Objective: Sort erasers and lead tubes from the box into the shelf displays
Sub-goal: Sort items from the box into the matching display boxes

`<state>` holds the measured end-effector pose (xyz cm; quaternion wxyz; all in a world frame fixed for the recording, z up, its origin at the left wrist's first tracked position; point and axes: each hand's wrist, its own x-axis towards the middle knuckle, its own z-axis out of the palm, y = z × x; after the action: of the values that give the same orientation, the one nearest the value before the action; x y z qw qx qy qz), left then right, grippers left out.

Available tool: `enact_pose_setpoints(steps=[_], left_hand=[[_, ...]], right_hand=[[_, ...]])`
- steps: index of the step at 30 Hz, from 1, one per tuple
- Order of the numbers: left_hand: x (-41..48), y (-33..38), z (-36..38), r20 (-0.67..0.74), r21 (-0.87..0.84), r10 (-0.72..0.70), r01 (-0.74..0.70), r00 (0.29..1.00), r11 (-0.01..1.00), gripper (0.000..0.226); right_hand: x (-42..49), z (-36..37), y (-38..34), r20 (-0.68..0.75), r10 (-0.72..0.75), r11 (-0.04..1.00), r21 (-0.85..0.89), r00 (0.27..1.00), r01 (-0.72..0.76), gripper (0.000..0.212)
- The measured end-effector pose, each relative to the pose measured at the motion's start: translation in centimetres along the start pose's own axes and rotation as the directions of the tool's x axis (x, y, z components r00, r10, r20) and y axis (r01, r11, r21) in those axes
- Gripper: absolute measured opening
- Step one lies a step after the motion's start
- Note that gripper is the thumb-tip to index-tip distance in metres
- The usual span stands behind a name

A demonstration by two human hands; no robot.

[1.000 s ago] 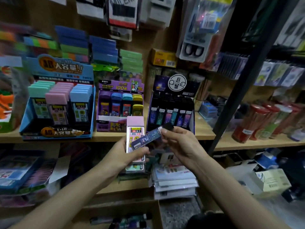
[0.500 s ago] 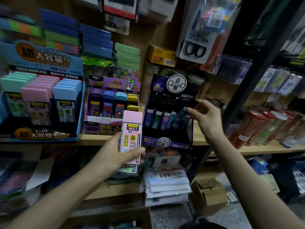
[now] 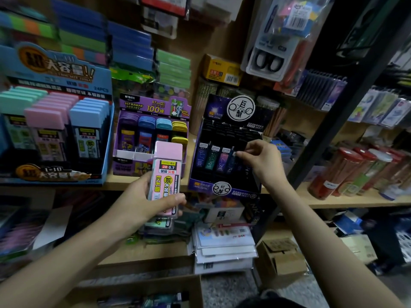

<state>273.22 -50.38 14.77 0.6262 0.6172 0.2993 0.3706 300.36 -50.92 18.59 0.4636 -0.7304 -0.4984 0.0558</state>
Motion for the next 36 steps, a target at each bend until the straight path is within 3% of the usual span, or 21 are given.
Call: enact_pose_setpoints(steps=[4,9,10,12,15,17,23,27,32,36], left_hand=[[-0.2,0.1,-0.2,0.004,0.030,0.011,-0.011,1.000,0.999,0.038],[-0.5,0.0,-0.6,-0.024,0.049,0.007,-0.006,1.000,0.999,0.044],[-0.6,-0.1,-0.8,-0.038,0.061,0.007,-0.005,0.999,0.998,0.045],[-0.5,-0.2,-1.1,-0.061,0.095,0.016,-0.010,0.998,0.995,0.042],[-0.7,-0.1,-1.6,-0.069,0.120,0.033,-0.025,0.997,0.992,0.041],[-1.0,0.2,-1.9,-0.059,0.128,0.034,-0.026,0.998,0.991,0.046],[-2.7,1.0,-5.0,-0.052,0.162,0.052,-0.043,0.997,0.986,0.053],[-4.3,1.5,-8.8,-0.125,0.176,0.095,-0.072,0.988,0.982,0.045],[-6.2,1.2,-14.2,-0.348,0.093,0.076,-0.046,0.934,0.995,0.023],[-7.8,0.5,-18.1,-0.463,0.074,0.043,-0.010,0.886,0.997,0.008]], right_hand=[[-0.2,0.9,-0.6,-0.077,-0.063,0.957,-0.287,0.995,0.038,0.025],[-2.1,0.8,-3.1,-0.162,-0.158,0.887,-0.458,0.974,0.067,0.031],[-2.7,0.9,-4.2,-0.151,-0.201,0.909,-0.397,0.968,0.127,0.030],[-4.3,1.8,-6.8,-0.039,-0.215,0.973,-0.089,0.976,0.211,0.027],[-6.9,4.2,-9.9,0.272,-0.117,0.959,0.282,0.955,0.037,0.020],[-7.8,5.6,-10.9,0.406,-0.093,0.937,0.343,0.909,-0.058,0.020],[-8.2,7.7,-13.1,0.529,-0.121,0.884,0.442,0.840,-0.151,0.013],[-8.2,10.2,-16.1,0.519,-0.213,0.877,0.475,0.828,-0.072,0.008],[-6.2,13.8,-20.8,0.377,-0.261,0.801,0.599,0.889,-0.019,0.009],[-4.5,16.6,-22.6,0.199,-0.409,0.829,0.490,0.891,0.271,0.012]])
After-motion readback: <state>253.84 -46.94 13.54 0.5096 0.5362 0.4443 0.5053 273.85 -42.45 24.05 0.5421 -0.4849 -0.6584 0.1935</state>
